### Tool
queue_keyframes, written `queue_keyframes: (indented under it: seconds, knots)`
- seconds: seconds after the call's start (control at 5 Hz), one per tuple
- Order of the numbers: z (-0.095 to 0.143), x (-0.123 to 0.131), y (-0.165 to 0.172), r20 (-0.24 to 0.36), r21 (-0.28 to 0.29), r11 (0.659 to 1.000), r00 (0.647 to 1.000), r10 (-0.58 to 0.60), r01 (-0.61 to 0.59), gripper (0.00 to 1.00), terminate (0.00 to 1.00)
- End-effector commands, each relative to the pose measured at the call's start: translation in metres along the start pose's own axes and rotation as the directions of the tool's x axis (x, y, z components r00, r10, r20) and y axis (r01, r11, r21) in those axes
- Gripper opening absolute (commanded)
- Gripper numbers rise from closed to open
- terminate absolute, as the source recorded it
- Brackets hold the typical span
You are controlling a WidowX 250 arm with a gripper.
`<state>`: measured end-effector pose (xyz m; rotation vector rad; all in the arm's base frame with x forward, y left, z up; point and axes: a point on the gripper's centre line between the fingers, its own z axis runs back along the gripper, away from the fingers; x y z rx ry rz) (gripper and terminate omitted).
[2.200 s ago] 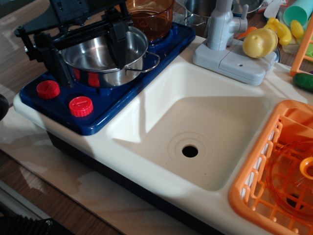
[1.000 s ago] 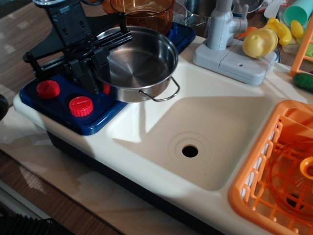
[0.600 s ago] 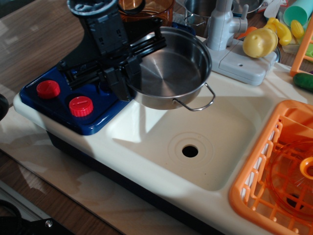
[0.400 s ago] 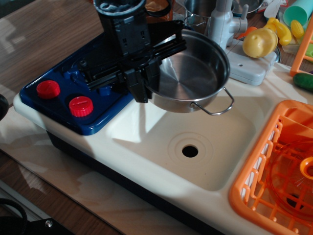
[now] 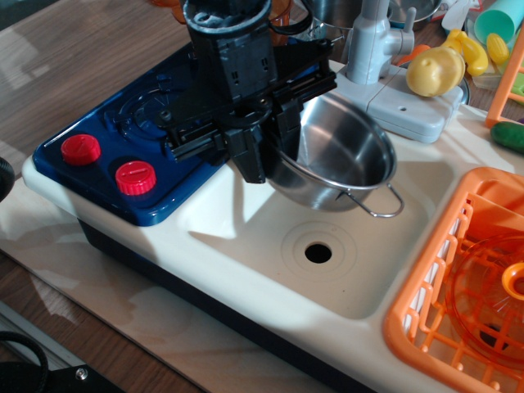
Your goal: Put pan from stove to sink
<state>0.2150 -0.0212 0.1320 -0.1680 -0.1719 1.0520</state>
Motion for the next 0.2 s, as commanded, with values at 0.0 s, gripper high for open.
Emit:
queue_keyframes:
  seconds: [0.0]
  knots:
    - [0.0061,0.0010,-0.0046,0.010,-0.032,0.999,1.000,0.006,-0.005,1.00,1.00]
